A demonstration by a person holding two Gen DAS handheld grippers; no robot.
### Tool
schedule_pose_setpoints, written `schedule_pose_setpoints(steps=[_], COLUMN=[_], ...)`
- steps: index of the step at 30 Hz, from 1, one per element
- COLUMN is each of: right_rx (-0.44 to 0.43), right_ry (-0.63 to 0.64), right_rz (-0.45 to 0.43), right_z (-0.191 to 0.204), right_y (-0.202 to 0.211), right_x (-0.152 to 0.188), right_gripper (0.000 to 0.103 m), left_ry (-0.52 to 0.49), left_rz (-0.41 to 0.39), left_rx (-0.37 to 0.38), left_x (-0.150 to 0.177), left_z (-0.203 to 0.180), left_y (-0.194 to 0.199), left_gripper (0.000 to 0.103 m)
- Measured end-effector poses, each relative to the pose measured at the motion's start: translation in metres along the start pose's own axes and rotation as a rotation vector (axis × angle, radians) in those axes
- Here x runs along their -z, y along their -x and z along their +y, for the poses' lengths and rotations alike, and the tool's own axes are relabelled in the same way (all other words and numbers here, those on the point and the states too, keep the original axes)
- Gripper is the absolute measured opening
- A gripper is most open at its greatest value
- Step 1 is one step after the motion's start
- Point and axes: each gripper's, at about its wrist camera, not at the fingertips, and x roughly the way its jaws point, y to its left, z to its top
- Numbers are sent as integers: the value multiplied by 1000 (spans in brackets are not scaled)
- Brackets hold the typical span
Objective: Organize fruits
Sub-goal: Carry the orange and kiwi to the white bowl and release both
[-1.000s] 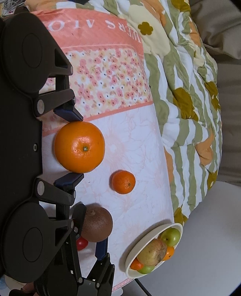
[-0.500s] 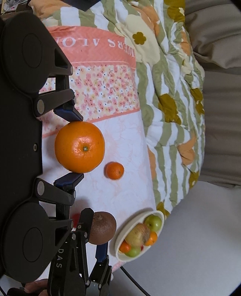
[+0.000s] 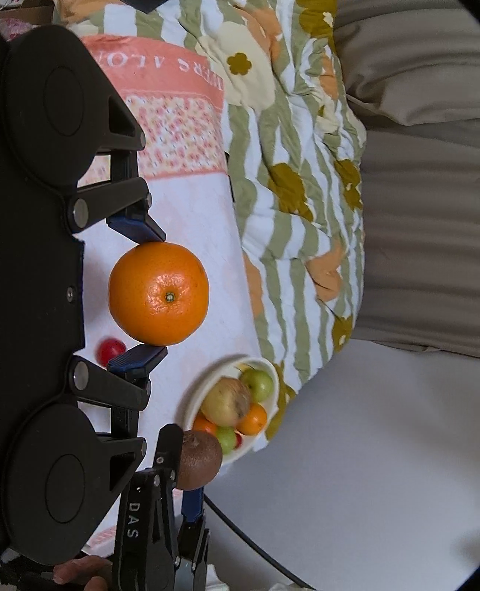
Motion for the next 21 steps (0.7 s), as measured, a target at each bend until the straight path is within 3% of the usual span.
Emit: schedule_pose_setpoints(steps=[10,21], right_rx=[-41,-70], right_ry=[60,89], right_rz=[-11,7], right_z=[-93,-172], right_y=[12,-24], right_x=[-16,-42], right_gripper=[80,80], left_ry=[43,68], left_rz=[-50,-34], left_rx=[-34,-57], left_x=[-32,-73], left_z=[-77,-126], left_y=[-28,-93], left_gripper=[63,63])
